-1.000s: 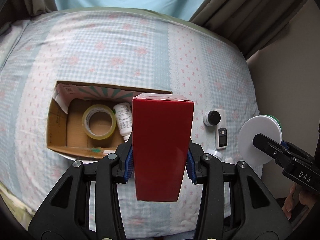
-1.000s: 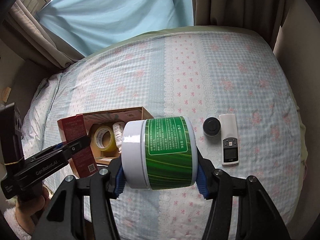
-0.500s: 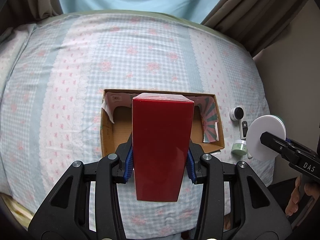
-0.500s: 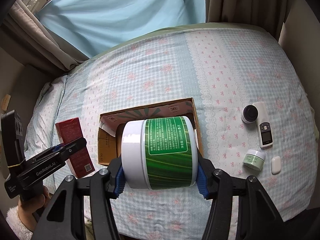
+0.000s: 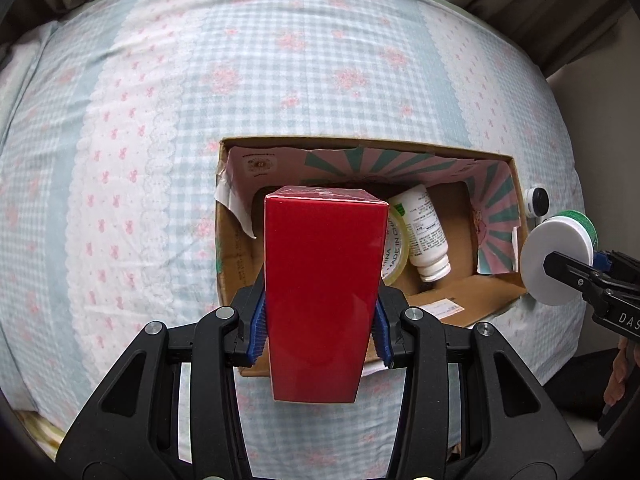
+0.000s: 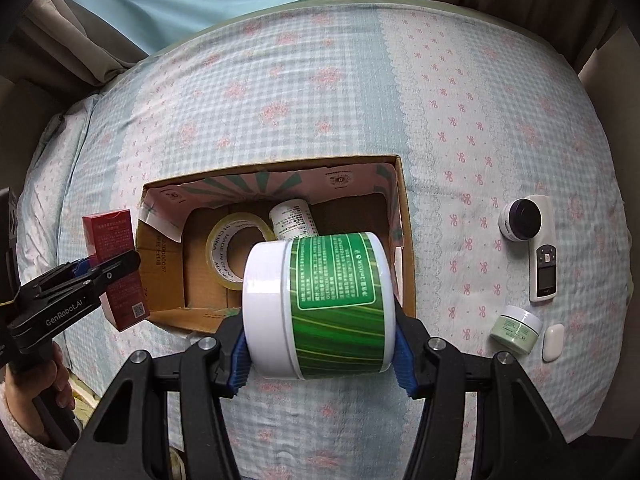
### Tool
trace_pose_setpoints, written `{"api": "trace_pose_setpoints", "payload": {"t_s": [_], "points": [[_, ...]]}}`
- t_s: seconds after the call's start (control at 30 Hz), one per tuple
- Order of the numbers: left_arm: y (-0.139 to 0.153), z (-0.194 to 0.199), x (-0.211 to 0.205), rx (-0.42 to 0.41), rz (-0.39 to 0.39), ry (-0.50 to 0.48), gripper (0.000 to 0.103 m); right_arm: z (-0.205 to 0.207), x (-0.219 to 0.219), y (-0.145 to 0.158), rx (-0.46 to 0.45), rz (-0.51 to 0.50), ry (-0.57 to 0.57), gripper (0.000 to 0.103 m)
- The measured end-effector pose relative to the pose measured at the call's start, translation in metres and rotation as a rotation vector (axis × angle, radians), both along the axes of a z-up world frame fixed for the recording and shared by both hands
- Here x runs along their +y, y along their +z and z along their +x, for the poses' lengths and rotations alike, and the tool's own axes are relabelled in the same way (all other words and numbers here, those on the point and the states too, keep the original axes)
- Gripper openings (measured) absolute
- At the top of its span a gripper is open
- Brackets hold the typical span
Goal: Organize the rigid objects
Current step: 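Carry the red box with the left tool while the right tool carries the jar to the box, then lower and release the red box with the left tool while the right tool releases the jar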
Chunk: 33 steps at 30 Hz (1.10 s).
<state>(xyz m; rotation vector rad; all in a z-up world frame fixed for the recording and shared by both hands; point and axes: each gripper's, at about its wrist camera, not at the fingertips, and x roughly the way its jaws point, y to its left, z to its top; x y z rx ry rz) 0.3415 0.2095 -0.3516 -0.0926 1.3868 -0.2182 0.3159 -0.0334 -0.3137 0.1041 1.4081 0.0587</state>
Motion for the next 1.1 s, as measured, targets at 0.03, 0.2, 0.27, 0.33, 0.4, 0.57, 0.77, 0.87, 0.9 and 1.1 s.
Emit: {"api": "trace_pose_setpoints", "payload": {"t_s": [0.03,0.2,0.27,0.33,0.4,0.57,0.77,0.87,0.9,1.1], "points": [[-0.009,0.004,-0.001,0.016,0.0,0.005,0.038,0.006,-0.001,-0.007,0.003,-0.021,0.009,0.053],[-0.04,0.018,-0.013,0.057,0.022,-0.013,0.038,0.034,0.0,-0.036,0.022,-0.067,0.035,0.053],[-0.048,0.024,-0.018,0.064,0.052,-0.025,0.038,0.044,0.003,-0.047,0.026,-0.076,0.04,0.053],[-0.056,0.028,-0.017,0.078,0.078,-0.009,0.038,0.052,0.005,-0.058,0.026,-0.086,0.039,0.053],[-0.064,0.031,-0.013,0.096,0.073,0.018,0.038,0.058,0.004,-0.067,0.033,-0.087,0.027,0.053],[-0.08,0.033,-0.018,0.114,0.113,0.0,0.038,0.069,0.008,-0.087,0.06,-0.093,0.03,0.053],[-0.08,0.036,-0.028,0.103,0.162,0.005,0.039,0.074,0.006,-0.098,0.065,-0.12,0.001,0.053],[-0.073,0.033,-0.037,0.082,0.193,-0.032,0.043,0.073,0.002,-0.099,0.058,-0.134,-0.029,0.054],[-0.07,0.032,-0.037,0.074,0.176,-0.035,0.049,0.072,0.001,-0.099,0.062,-0.118,-0.039,0.056],[-0.056,0.027,-0.031,0.049,0.134,-0.035,0.103,0.07,0.02,-0.084,-0.006,-0.106,0.036,0.103]]}}
